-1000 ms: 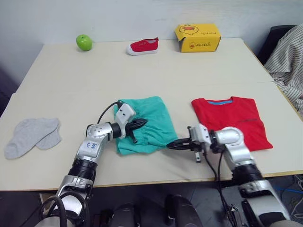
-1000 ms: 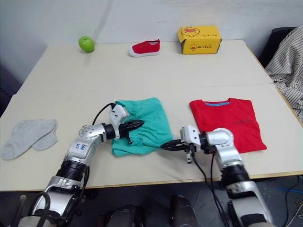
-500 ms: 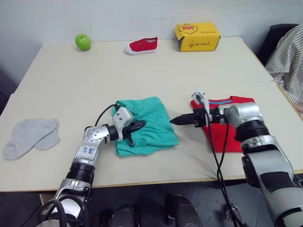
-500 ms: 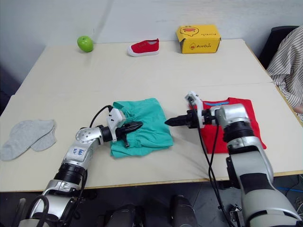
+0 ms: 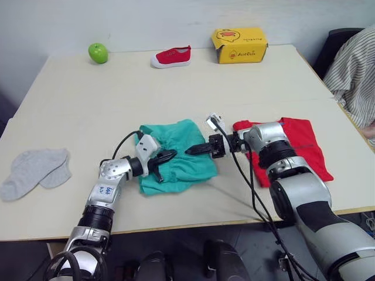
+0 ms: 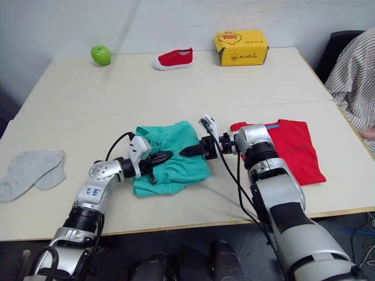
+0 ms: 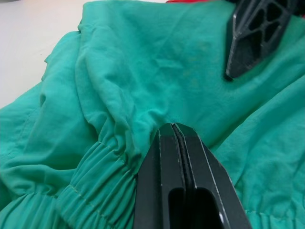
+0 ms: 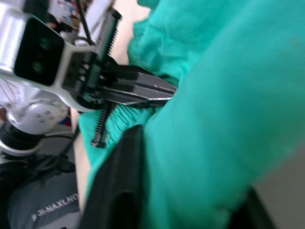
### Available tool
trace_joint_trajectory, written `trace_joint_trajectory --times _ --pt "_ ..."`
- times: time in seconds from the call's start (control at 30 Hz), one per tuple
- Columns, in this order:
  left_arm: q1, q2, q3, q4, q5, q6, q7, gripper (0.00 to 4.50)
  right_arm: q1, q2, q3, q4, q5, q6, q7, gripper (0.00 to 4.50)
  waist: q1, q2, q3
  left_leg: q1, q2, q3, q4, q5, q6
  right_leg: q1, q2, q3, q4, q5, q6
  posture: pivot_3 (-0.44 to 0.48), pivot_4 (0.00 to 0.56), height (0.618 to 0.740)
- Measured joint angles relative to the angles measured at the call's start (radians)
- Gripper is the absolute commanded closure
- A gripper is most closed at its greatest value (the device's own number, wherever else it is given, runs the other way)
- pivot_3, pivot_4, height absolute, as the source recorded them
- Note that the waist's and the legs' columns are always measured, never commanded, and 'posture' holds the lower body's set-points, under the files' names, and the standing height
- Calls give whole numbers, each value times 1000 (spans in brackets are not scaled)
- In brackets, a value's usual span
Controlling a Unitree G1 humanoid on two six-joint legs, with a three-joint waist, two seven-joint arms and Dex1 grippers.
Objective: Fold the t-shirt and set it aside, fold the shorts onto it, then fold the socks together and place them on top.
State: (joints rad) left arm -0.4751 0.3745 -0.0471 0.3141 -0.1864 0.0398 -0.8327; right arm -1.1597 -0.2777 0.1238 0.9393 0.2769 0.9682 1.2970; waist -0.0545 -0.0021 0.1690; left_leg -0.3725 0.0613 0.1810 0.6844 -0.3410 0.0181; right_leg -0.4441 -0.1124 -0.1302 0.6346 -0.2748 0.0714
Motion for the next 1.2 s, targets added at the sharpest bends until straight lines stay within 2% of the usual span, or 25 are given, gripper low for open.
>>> trace_joint_trajectory --times 0.07,0.17,0.3,0.4,0.5,0.57,0.6,0.67,0.77,0.9,0.97,1.1,1.2 --pt "21 7 2 -44 -37 4 -47 4500 22 -42 14 -85 17 45 44 4463 0 0 0 -1 0 0 0 0 0 -1 0 0 0 0 0 0 150 740" --pt "53 31 3 -137 -105 56 -116 3907 52 -129 45 -235 36 125 86 4500 2 0 0 -2 0 -1 0 0 0 -1 -1 0 -2 0 0 0 150 740" --pt "64 42 5 -302 -204 156 -167 2655 98 -298 70 -449 95 235 135 4500 15 0 0 -3 -1 -3 0 0 0 -1 -1 0 -4 0 0 0 150 740" --pt "84 60 11 -411 -268 216 -176 1743 124 -517 86 -584 138 252 221 4500 30 1 2 -4 -1 -4 0 -1 1 -1 -1 0 -6 0 1 0 150 740" --pt "115 80 25 -457 -292 247 -178 851 125 -723 83 -619 157 213 253 4500 30 1 2 -4 -1 -4 0 -1 1 0 -1 -2 -9 0 1 0 150 740" --pt "133 82 30 -471 -303 246 -185 188 126 -821 112 -603 167 177 259 4500 27 0 3 -3 -1 -2 0 -1 1 0 -1 -2 -11 0 1 0 150 740" --pt "145 83 31 -480 -309 243 -195 20 129 -871 136 -570 166 145 261 4500 26 0 3 -3 -1 -1 0 -1 1 0 -1 -1 -11 0 1 0 150 740" --pt "176 98 40 -501 -325 237 -212 20 132 -937 176 -483 149 79 265 4500 23 0 3 -2 0 0 0 -2 0 0 0 0 -12 0 0 0 150 740" --pt "191 116 50 -507 -329 237 -220 20 140 -941 228 -274 50 -78 267 4500 24 0 3 0 0 2 0 -2 0 0 1 2 -11 0 0 0 150 740" --pt "217 144 63 -538 -337 240 -227 20 142 -834 249 -36 -67 -291 250 4500 19 0 3 1 2 6 0 -2 -1 -1 3 5 -10 0 0 0 150 740" --pt "231 163 85 -550 -344 241 -231 20 128 -762 215 76 -93 -372 186 4500 17 1 4 2 2 7 0 -1 -1 -1 4 6 -9 0 0 0 150 740" --pt "300 231 139 -589 -376 250 -246 0 126 -728 204 211 -193 -605 84 3385 20 3 5 2 2 8 0 -1 -1 -2 3 7 -9 0 0 0 150 740" --pt "336 256 184 -600 -393 254 -247 0 125 -733 145 250 -218 -728 71 2290 26 3 5 2 1 8 1 -1 0 -2 3 8 -9 0 1 0 150 740"
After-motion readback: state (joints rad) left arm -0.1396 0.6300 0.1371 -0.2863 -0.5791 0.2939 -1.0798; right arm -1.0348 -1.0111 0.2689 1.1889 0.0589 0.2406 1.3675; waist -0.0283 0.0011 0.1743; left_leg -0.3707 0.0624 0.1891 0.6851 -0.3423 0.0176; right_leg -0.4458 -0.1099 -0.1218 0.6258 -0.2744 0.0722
